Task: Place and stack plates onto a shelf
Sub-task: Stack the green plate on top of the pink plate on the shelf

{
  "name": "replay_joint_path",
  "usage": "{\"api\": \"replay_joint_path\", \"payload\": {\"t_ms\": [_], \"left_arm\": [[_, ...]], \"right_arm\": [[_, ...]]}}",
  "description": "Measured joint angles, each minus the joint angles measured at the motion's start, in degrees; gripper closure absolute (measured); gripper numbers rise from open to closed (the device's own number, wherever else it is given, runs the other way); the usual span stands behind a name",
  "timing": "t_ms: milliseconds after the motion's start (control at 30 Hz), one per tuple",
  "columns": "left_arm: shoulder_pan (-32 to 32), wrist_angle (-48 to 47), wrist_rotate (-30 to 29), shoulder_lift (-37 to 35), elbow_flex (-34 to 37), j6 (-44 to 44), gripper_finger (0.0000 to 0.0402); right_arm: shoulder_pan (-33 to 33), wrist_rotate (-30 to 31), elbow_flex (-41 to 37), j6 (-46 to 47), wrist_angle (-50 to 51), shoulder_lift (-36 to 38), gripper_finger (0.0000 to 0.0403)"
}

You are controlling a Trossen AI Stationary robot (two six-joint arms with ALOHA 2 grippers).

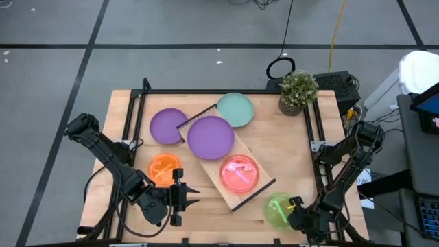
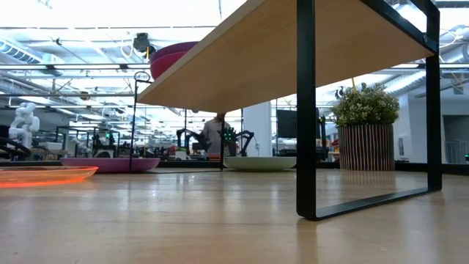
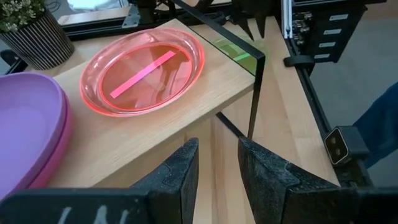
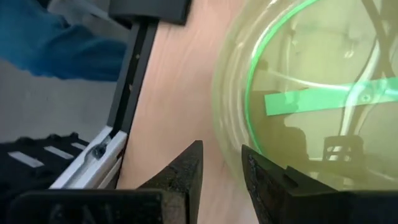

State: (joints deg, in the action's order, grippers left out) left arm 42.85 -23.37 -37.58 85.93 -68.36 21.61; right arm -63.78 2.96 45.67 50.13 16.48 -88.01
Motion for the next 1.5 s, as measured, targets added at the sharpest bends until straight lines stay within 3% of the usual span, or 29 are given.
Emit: {"api": "replay_joint_path", "payload": {"t_ms": [433, 833, 1500], "left_arm": [[0.0, -0.9, 0.0, 0.0, 0.0, -0.6, 0.0282], [0.0, -0.9, 0.0, 0.0, -0.1, -1.8, 0.0282], [-3.7, -0.4, -0.1, 0.0, -0.1, -3.3, 0.0282]], "right_arm": [[-0.1, 1.9, 0.2, -10.4, -1.8, -4.5, 0.0316], [-0.1, 1.3, 0.0, -10.5, -0.9, -1.6, 0.0399], [0.0, 1.7, 0.0, -6.1, 7.1, 3.3, 0.0402]]}}
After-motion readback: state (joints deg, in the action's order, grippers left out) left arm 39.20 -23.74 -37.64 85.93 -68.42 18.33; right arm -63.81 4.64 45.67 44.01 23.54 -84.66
